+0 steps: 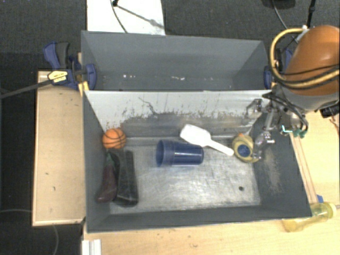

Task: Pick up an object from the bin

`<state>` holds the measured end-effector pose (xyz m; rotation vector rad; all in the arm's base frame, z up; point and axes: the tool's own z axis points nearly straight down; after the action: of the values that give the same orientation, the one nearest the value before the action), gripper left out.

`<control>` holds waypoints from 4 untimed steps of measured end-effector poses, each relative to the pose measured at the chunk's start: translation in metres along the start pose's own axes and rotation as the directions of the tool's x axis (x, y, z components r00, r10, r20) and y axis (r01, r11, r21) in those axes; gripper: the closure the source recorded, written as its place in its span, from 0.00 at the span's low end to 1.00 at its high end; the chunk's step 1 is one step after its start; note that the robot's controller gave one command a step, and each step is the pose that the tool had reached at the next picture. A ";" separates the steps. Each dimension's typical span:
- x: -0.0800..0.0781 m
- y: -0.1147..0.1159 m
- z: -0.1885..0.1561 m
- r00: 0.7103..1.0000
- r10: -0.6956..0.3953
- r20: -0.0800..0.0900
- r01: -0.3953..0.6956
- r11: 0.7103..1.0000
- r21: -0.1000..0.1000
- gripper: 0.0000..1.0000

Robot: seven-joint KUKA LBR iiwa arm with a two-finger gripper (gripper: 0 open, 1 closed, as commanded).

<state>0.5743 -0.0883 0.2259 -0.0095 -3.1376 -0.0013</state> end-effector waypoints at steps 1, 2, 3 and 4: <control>-0.002 0.000 -0.004 1.000 -0.002 0.008 0.002 1.000 0.001 0.00; 0.002 -0.007 0.050 1.000 0.010 0.014 -0.011 1.000 0.002 0.00; -0.016 0.000 0.153 0.975 -0.221 0.011 0.221 0.975 0.003 1.00; -0.016 0.000 0.153 0.975 -0.222 0.011 0.222 0.975 0.003 1.00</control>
Offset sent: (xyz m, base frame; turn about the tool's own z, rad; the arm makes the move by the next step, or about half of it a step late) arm -0.0113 -0.0157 -0.1217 0.0109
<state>0.5896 -0.0886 0.0724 0.3429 -3.1305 0.0013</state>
